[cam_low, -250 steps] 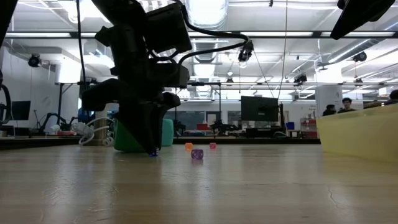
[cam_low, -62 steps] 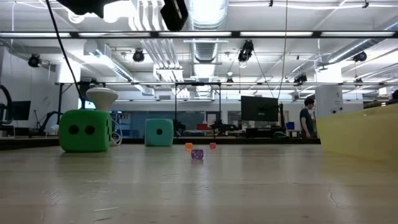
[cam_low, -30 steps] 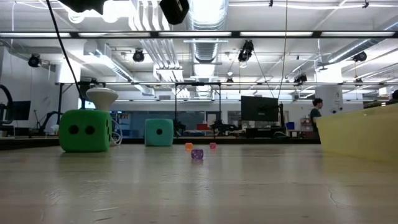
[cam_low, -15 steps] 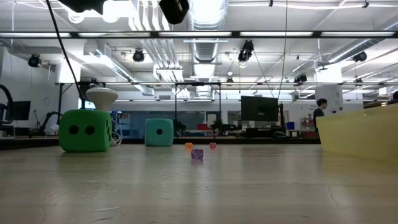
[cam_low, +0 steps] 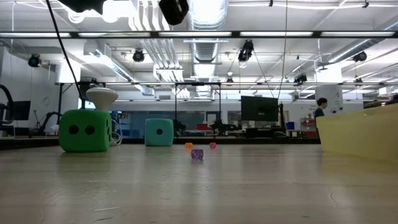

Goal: Pick & Place Dice
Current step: Put the small blue dice into the yellow bin

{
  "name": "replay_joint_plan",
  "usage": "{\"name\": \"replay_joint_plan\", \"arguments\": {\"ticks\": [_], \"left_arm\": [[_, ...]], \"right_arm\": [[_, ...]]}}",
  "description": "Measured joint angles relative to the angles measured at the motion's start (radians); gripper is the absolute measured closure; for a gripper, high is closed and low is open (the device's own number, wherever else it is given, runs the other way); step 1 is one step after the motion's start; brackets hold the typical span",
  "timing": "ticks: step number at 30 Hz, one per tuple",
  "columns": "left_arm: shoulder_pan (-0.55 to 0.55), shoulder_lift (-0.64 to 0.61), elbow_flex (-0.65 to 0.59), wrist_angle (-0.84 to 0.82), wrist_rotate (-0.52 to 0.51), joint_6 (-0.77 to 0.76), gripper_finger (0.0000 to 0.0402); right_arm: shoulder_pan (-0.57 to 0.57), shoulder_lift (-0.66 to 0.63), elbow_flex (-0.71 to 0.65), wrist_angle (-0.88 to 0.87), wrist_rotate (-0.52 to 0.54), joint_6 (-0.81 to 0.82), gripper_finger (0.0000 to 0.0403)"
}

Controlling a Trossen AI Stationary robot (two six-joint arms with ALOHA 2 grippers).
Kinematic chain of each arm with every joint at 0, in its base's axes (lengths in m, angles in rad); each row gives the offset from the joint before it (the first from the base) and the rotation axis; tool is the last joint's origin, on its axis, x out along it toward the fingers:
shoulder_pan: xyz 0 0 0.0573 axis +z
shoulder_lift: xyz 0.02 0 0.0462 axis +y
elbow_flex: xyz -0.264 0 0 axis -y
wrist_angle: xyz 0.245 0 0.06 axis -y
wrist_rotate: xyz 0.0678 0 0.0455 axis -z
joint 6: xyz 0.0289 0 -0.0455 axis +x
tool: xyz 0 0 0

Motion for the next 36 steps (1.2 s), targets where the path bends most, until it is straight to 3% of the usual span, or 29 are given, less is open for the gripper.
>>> {"name": "replay_joint_plan", "arguments": {"ticks": [6,12,23,29,33,36], "left_arm": [[0.000,0.000,0.014,-0.003,0.002,-0.027,0.0242],[0.000,0.000,0.019,-0.005,0.001,-0.026,0.0203],[0.016,-0.003,0.020,-0.055,-0.007,-0.015,0.0197],[0.018,-0.008,0.019,-0.105,-0.002,0.002,0.0196],[0.018,-0.028,0.019,-0.219,0.001,0.038,0.0199],[0.018,-0.052,0.018,-0.334,0.001,0.069,0.0202]], "right_arm": [[0.002,0.000,-0.001,0.000,0.015,0.014,0.0360],[0.018,0.000,0.000,-0.001,0.049,0.017,0.0360],[0.071,-0.021,0.015,0.001,0.088,0.049,0.0360],[0.111,-0.044,0.010,-0.024,0.258,0.051,0.0360],[0.139,-0.097,0.002,-0.256,0.318,0.264,0.0360],[0.158,-0.174,0.008,-0.611,0.243,0.653,0.0360]]}}
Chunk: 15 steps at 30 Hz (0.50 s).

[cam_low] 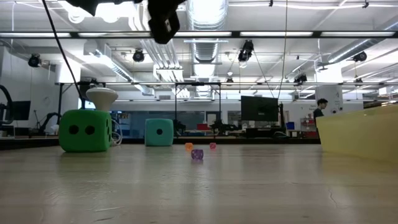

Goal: Pick & Place Dice
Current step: Put the small blue dice into the yellow bin

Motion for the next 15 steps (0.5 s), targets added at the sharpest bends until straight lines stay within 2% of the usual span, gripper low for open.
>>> {"name": "replay_joint_plan", "arguments": {"ticks": [4,8,11,15], "left_arm": [[-0.001,-0.015,0.000,-0.115,-0.001,0.023,0.0206],[-0.001,-0.015,0.000,-0.172,-0.007,0.032,0.0210],[-0.001,-0.015,0.000,-0.207,-0.014,0.045,0.0213],[-0.001,-0.015,0.000,-0.237,-0.043,0.051,0.0218]], "right_arm": [[0.003,-0.098,0.006,-0.461,-0.210,0.578,0.0360],[0.000,-0.146,-0.013,-0.771,-0.341,0.977,0.0360],[0.003,-0.166,-0.031,-0.898,-0.478,1.157,0.0360],[0.001,-0.186,-0.082,-0.935,-0.632,1.270,0.0360]]}}
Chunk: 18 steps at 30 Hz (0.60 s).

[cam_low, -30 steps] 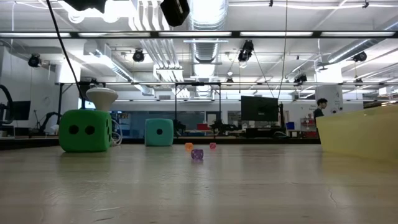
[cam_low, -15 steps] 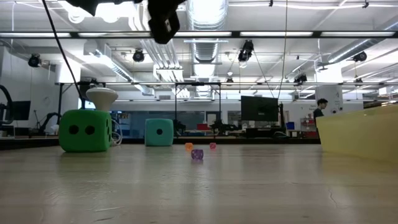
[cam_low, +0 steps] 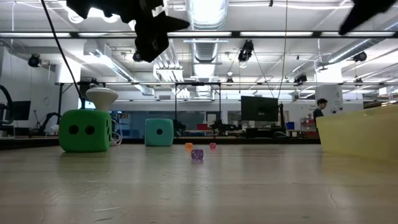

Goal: Pick & Place Dice
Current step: Put the small blue dice into the yellow bin

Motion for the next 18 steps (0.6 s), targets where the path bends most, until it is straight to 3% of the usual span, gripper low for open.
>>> {"name": "replay_joint_plan", "arguments": {"ticks": [10,18], "left_arm": [[0.000,0.000,0.000,-0.078,-0.043,0.058,0.0229],[0.000,0.062,0.010,-0.117,-0.082,0.107,0.0229]], "right_arm": [[0.000,-0.147,-0.269,0.059,-0.271,0.195,0.0360],[-0.002,-0.284,-0.478,0.279,-0.358,0.243,0.0360]]}}
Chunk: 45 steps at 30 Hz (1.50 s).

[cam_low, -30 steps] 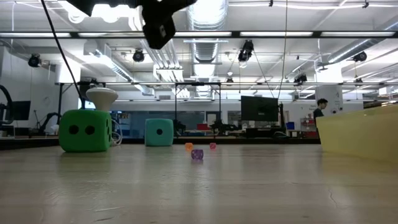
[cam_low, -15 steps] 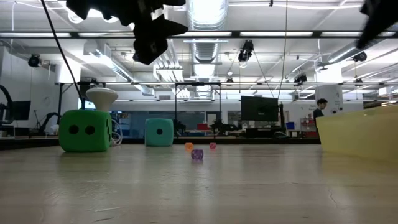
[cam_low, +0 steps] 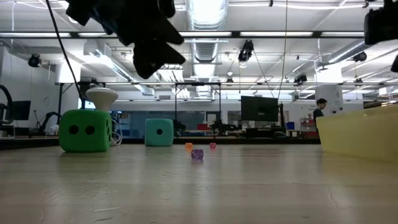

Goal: Pick & Place Dice
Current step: Put the small blue dice into the yellow bin, then put the small violet dice into the yellow bin

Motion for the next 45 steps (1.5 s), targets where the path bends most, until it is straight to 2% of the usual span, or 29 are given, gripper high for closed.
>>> {"name": "replay_joint_plan", "arguments": {"ticks": [6,15,23,33,37,45], "left_arm": [[0.006,0.075,0.039,-0.035,0.000,0.021,0.0231],[0.012,0.167,0.104,-0.096,0.000,0.066,0.0232],[0.014,0.172,0.125,-0.140,0.000,0.076,0.0233],[0.014,0.177,0.124,-0.158,0.000,0.076,0.0233],[0.014,0.177,0.124,-0.158,0.000,0.076,0.0233],[0.014,0.177,0.123,-0.165,0.000,0.081,0.0232]], "right_arm": [[-0.003,-0.008,-0.051,0.066,-0.036,0.004,0.0360],[-0.012,0.066,-0.053,0.076,-0.090,-0.005,0.0360],[-0.032,0.119,-0.053,0.101,-0.130,-0.043,0.0358],[-0.052,0.126,-0.053,0.136,-0.129,-0.085,0.0340],[-0.060,0.126,-0.053,0.150,-0.129,-0.084,0.0316],[-0.068,0.125,-0.025,0.146,-0.125,-0.151,0.0234]]}}
